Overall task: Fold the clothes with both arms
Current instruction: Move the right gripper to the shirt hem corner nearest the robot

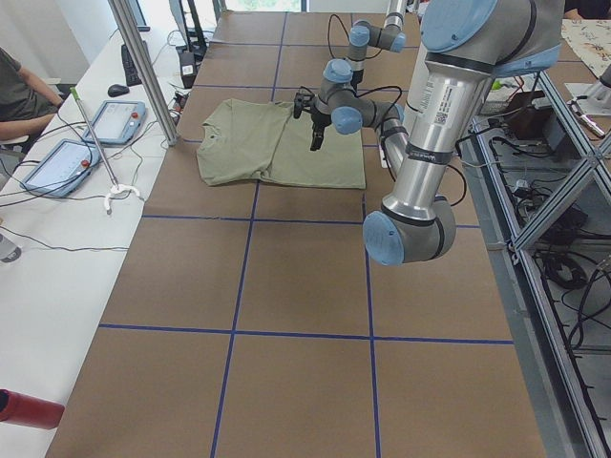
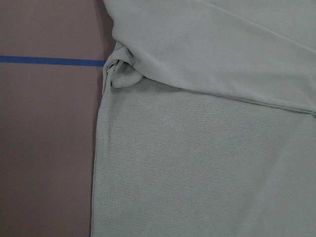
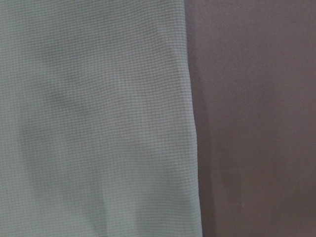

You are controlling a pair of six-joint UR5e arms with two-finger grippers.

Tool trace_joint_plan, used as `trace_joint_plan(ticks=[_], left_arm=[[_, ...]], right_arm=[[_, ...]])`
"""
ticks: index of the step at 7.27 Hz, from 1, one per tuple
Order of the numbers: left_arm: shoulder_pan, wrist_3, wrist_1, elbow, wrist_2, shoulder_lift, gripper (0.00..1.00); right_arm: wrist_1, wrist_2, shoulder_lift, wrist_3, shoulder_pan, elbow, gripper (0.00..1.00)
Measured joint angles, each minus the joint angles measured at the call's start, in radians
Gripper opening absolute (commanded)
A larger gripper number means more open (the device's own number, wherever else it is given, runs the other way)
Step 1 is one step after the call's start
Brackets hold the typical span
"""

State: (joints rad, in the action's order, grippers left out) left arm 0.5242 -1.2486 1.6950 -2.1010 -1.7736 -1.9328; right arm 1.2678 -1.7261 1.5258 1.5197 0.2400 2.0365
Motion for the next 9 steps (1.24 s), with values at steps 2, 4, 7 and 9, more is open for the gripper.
trace_joint_plan(ticks=[2,4,7,9], left_arm=[[-0.001,0.001,0.000,-0.004,-0.001,-0.001,0.99],[0.000,0.000,0.000,-0.013,-0.001,-0.002,0.99],[-0.001,0.000,0.000,-0.020,-0.001,-0.002,0.99],[-0.001,0.000,0.000,-0.020,-0.001,-0.002,0.99]], right_arm=[[0.006,-0.015,0.002,0.002,-0.001,0.005,0.97],[0.007,-0.025,0.009,0.002,-0.004,0.001,0.96],[0.008,-0.032,0.013,0.002,-0.013,-0.005,0.82],[0.007,-0.033,0.012,0.002,-0.014,-0.010,0.68]])
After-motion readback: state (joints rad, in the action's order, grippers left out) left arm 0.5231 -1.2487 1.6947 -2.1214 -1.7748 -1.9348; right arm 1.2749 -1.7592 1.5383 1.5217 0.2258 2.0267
